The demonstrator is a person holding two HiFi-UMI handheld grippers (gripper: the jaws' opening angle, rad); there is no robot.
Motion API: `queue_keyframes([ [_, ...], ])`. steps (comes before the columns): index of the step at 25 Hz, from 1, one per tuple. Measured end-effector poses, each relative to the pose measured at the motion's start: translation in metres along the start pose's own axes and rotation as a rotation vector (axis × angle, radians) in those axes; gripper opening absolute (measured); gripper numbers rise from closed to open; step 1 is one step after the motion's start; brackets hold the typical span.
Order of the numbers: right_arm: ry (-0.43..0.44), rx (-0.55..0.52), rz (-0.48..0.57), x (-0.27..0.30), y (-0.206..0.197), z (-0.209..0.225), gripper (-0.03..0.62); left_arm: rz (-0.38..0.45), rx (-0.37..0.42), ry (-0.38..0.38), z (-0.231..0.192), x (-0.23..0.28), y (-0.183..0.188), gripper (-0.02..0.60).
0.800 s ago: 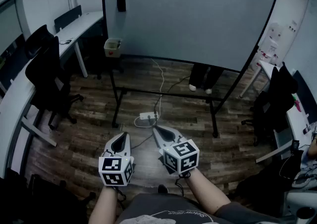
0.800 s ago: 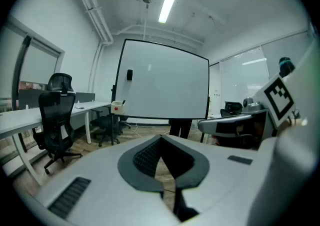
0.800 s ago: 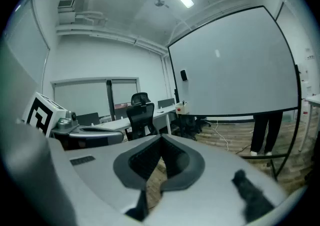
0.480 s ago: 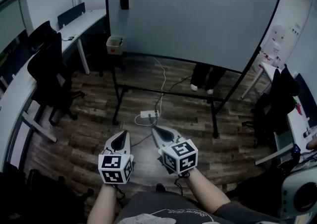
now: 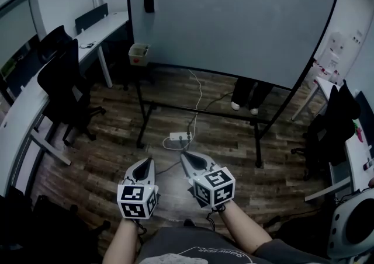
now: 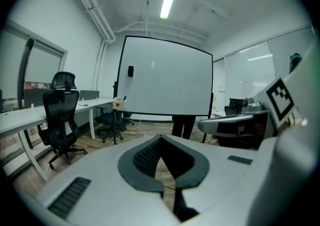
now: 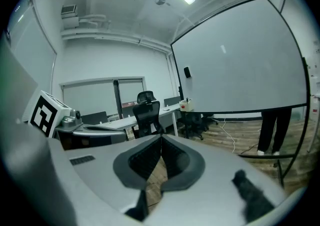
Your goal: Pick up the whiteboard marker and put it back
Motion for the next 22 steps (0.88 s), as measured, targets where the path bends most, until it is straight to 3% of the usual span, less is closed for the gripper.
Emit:
queue_keyframes([
  [12,-0.005,0.001,0.002,0.012,-0.003,0.041,0.023,0.032,-0.038,0.083,-0.004,0.018,0.007,0.014],
  [22,-0.042,0.022,-0.011,0.063,0.0,0.061,0.023,0.031,-0.071,0.076,-0.05,0.06,0.011,0.014],
])
Point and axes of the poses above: the fingertips, and each gripper's own axes: x forward along the fingers, z to its right, y out of its top, the point moved 3 cm from there along -x, backward along the fingers, and after that the axes turned 3 degrees about -x, right-handed, at the moved point
